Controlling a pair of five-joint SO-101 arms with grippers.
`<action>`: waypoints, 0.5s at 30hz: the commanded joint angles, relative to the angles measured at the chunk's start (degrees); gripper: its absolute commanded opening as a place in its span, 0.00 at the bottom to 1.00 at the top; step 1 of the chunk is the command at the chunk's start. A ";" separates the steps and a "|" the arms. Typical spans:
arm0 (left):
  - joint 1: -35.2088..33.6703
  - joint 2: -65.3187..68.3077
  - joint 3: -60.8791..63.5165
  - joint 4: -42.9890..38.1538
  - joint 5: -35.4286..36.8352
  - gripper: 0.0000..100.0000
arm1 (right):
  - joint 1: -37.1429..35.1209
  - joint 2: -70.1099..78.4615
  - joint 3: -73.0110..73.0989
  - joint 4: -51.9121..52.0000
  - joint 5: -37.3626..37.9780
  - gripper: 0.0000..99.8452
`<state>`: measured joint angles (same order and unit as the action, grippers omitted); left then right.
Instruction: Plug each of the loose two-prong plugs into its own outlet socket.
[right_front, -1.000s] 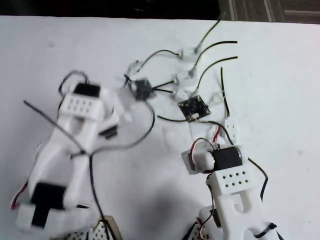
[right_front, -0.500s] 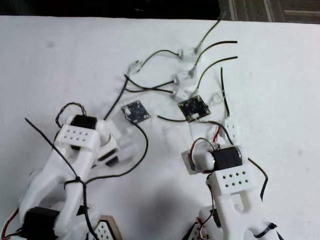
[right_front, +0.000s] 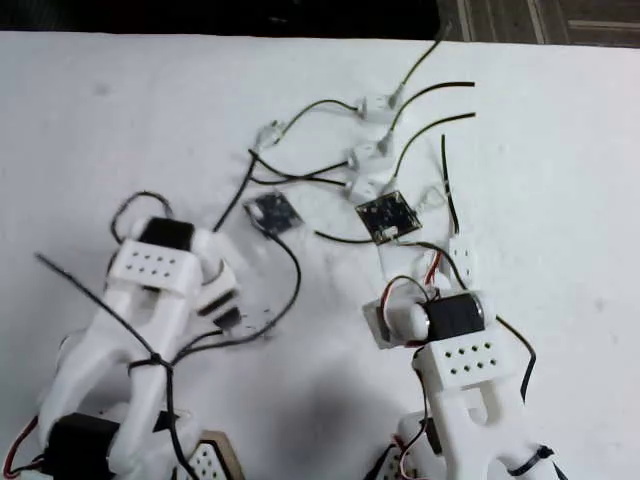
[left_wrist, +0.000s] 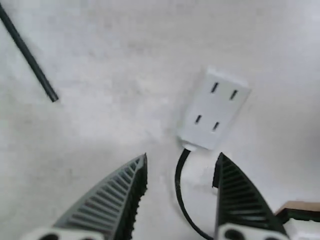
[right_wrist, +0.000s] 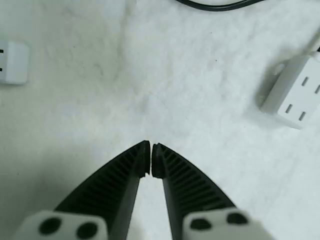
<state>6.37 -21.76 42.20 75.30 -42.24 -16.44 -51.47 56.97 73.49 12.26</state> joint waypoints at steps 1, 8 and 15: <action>8.04 -2.07 2.55 -0.44 -1.32 0.23 | 0.31 -0.57 -0.35 -0.57 0.70 0.02; 12.79 -1.45 7.03 -11.43 -0.70 0.27 | 0.31 -0.57 -0.35 -0.48 0.70 0.02; 12.79 -1.45 7.03 -13.19 -0.70 0.27 | 0.31 -0.57 -0.35 -0.48 0.70 0.02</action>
<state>18.59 -21.76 49.67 62.99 -42.95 -16.44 -51.47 56.97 73.49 12.26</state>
